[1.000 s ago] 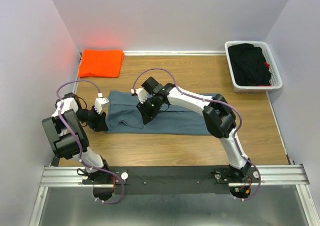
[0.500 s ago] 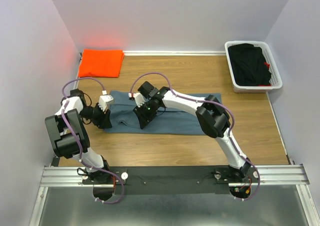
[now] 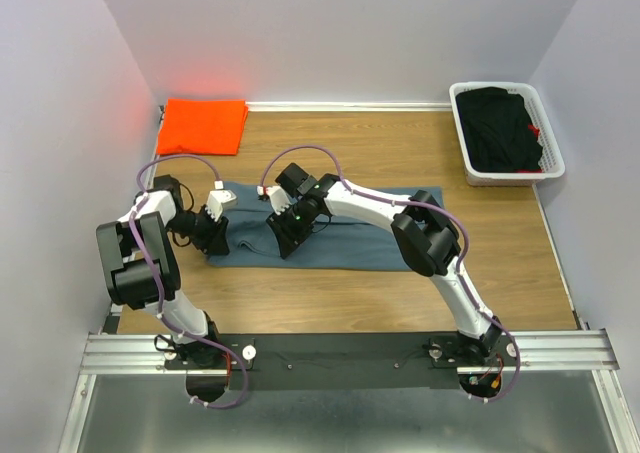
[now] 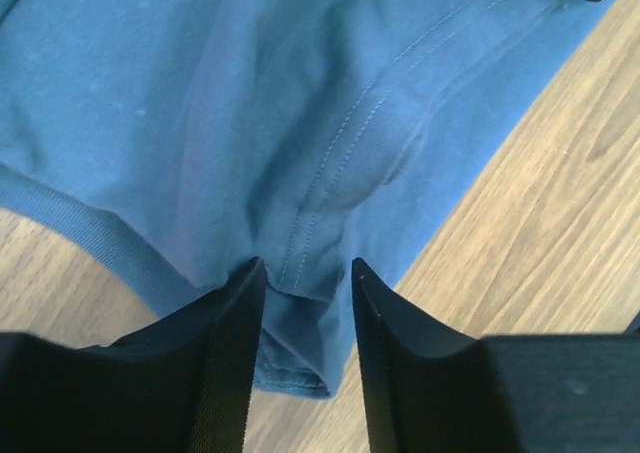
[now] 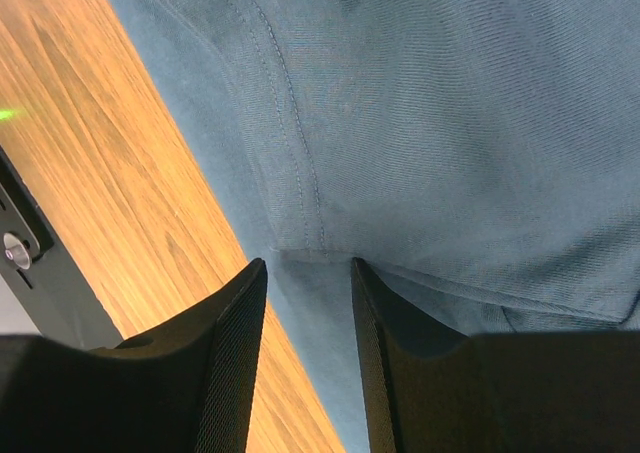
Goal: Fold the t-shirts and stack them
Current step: Fold the other side of the tshirt into a rectangle
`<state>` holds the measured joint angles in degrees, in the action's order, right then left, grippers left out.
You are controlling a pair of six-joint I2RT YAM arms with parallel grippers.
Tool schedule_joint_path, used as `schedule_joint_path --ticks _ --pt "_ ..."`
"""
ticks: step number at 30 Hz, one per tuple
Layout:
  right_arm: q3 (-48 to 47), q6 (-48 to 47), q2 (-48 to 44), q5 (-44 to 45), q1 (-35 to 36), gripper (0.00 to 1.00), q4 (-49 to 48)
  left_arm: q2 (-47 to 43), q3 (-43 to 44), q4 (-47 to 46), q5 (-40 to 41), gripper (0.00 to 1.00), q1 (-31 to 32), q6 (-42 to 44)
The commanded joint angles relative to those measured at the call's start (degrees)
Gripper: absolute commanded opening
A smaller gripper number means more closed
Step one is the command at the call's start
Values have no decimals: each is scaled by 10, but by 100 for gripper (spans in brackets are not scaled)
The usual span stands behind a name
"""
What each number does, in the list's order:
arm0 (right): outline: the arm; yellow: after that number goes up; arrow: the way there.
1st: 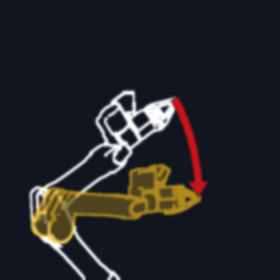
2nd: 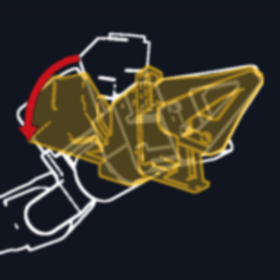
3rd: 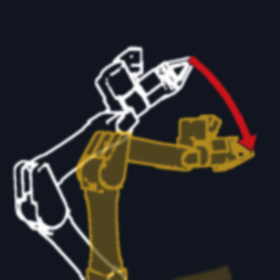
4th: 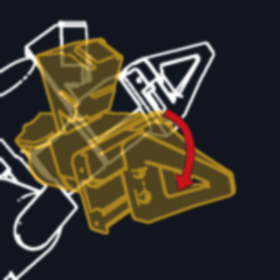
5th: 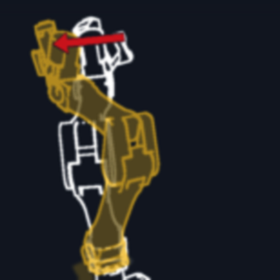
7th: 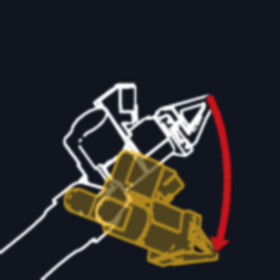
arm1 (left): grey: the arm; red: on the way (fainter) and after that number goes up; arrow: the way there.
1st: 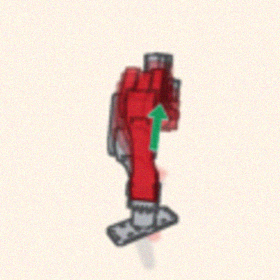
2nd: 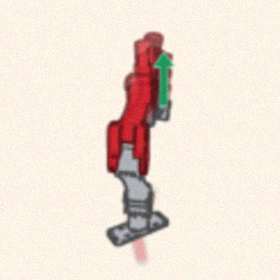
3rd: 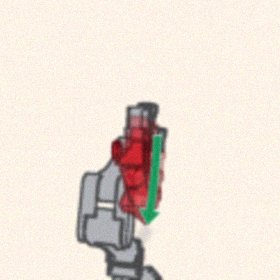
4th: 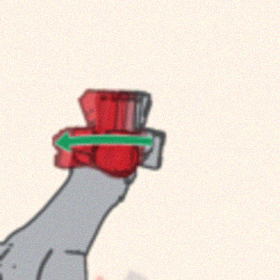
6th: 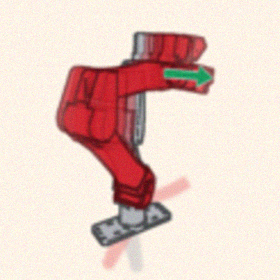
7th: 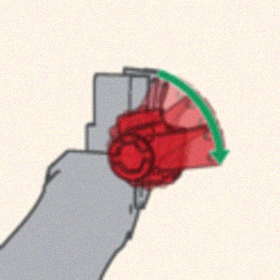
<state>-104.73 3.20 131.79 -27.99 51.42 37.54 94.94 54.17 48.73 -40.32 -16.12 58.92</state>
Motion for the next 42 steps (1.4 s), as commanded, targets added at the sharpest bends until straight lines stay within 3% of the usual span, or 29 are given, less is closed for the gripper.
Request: schedule_joint_path --ticks 1,12,22,31,38,42 --pt "7 2 25 13 6 46 -4 5 -6 -12 15 41 0 -15" --pt "23 -4 8 24 6 44 -4 -38 8 29 23 0 0 9" --pt "37 -10 -36 -6 5 42 -4 -83 7 111 30 0 6 44" --pt "87 -64 -130 -5 4 42 -3 -134 -18 153 90 0 10 67" --pt "55 -53 -95 -16 7 33 -4 -121 -14 150 77 0 16 60" --pt "33 -50 -63 6 22 33 -4 -97 -1 146 56 0 16 52"
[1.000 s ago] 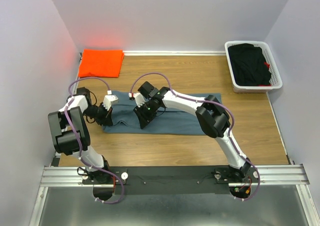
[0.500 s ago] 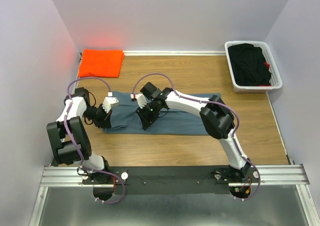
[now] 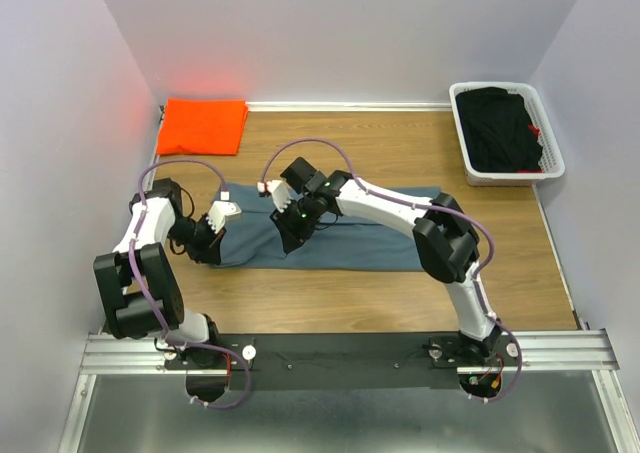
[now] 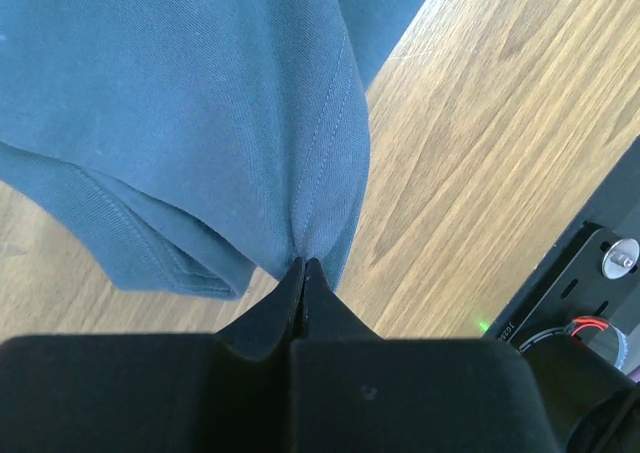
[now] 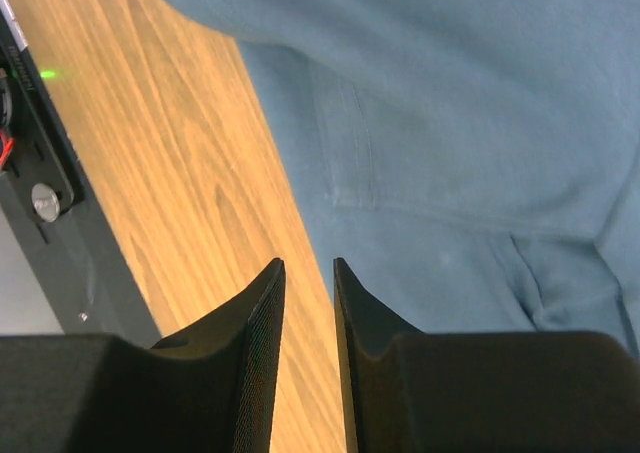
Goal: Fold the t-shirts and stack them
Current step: Fold the other side of the tshirt into a rectangle
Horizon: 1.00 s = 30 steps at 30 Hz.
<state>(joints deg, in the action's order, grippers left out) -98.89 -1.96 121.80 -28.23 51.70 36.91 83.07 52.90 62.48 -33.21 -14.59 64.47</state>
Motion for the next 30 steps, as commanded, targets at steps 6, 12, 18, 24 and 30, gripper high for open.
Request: schedule_joint_path --ticks 6,12,18,24,30 --pt "-46 6 72 34 29 38 -3 48 29 6 -32 0 1 -7" --pt "-62 11 91 47 33 39 -9 54 29 -1 -32 0 1 -9" --pt "-61 12 107 72 35 33 -13 52 27 -4 -34 0 1 -10" --pt "-53 7 109 88 35 27 -12 54 29 -7 -33 0 1 -11" --pt "-46 5 91 96 36 6 -13 53 33 -5 -34 0 2 -13"
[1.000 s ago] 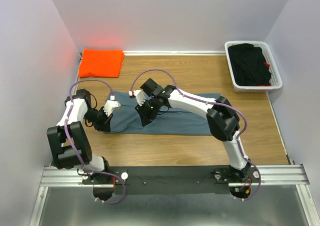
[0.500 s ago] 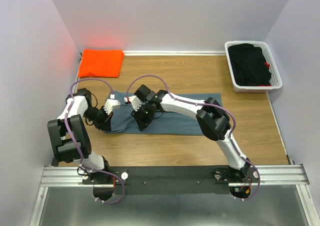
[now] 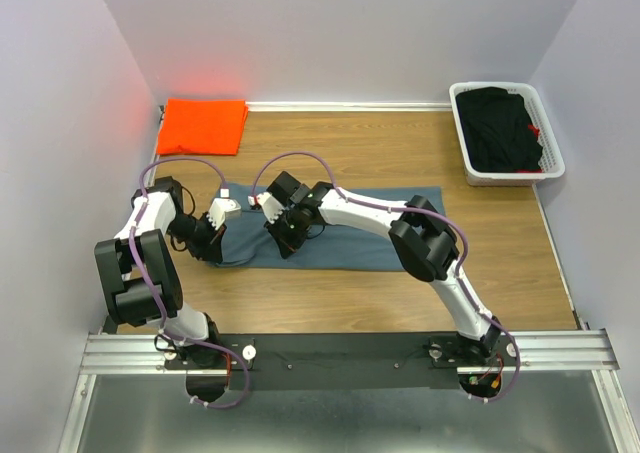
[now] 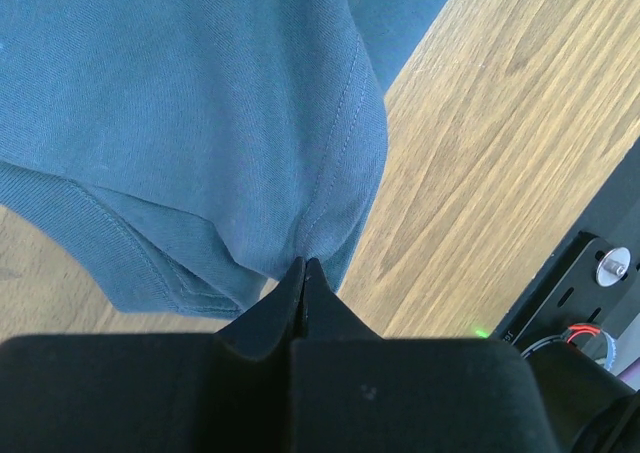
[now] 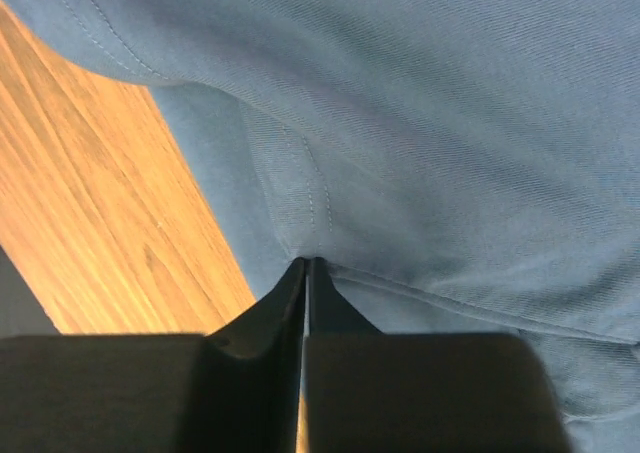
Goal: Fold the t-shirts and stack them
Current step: Fold the other side of the tshirt into a rectangle
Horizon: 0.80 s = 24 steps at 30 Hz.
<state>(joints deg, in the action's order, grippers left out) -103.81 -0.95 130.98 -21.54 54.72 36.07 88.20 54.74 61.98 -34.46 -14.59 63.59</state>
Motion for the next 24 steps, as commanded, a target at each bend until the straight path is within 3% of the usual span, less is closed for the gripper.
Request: schedule_joint_path --ticks 1,17,19,20,24 --pt "3 -5 -9 29 6 3 -4 1 15 1 -20 0 1 -3" --pt "13 -2 -58 13 6 1 -4 0 19 3 -21 0 1 0" --pt "5 7 -42 13 6 15 -3 0 18 3 -22 0 1 0" --pt "1 7 -38 15 8 29 -3 0 18 3 -23 0 1 0" --pt "-3 6 -19 25 13 35 -4 0 17 2 -22 0 1 0"
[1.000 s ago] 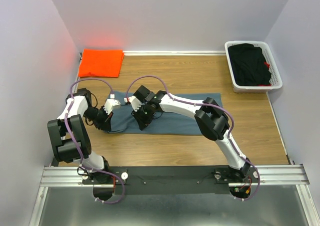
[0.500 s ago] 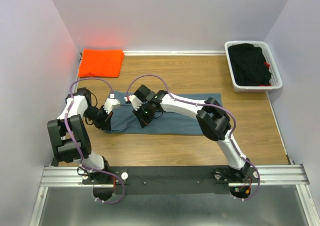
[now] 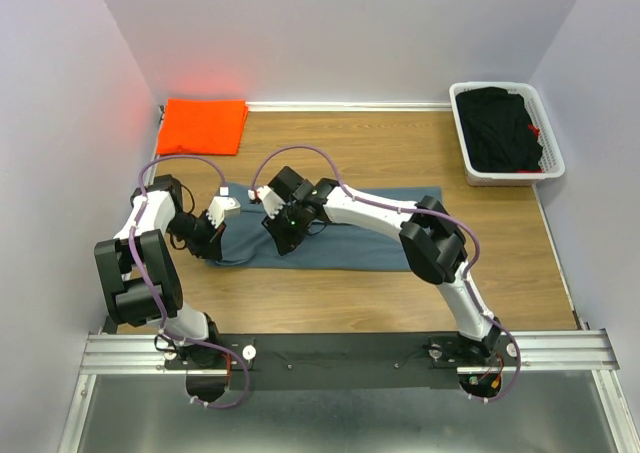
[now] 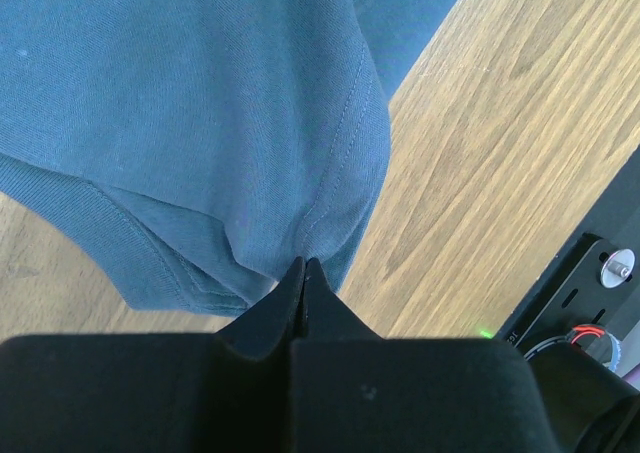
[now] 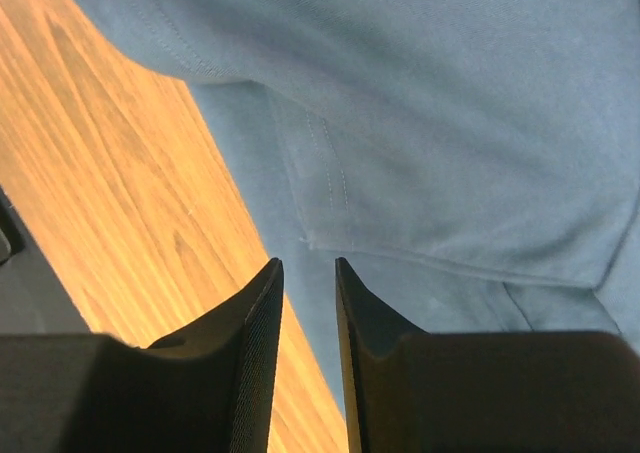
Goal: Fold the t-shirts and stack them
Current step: Fold the other side of the tshirt into a rectangle
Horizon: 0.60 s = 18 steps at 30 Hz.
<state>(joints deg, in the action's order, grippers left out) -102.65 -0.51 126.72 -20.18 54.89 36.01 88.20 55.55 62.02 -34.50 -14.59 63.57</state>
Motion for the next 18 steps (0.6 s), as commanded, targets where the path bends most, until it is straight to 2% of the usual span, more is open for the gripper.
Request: schedule_joint_path --ticks 1,15,17,18 --pt "-17 1 27 14 12 35 -3 0 9 1 -23 0 1 0" --pt "-25 2 74 60 18 34 -3 4 -4 -8 -24 0 1 1" --pt "-23 3 74 66 19 29 -3 4 -5 -8 -24 0 1 1" --pt "-23 3 73 68 18 23 -3 4 -6 -8 -25 0 2 1"
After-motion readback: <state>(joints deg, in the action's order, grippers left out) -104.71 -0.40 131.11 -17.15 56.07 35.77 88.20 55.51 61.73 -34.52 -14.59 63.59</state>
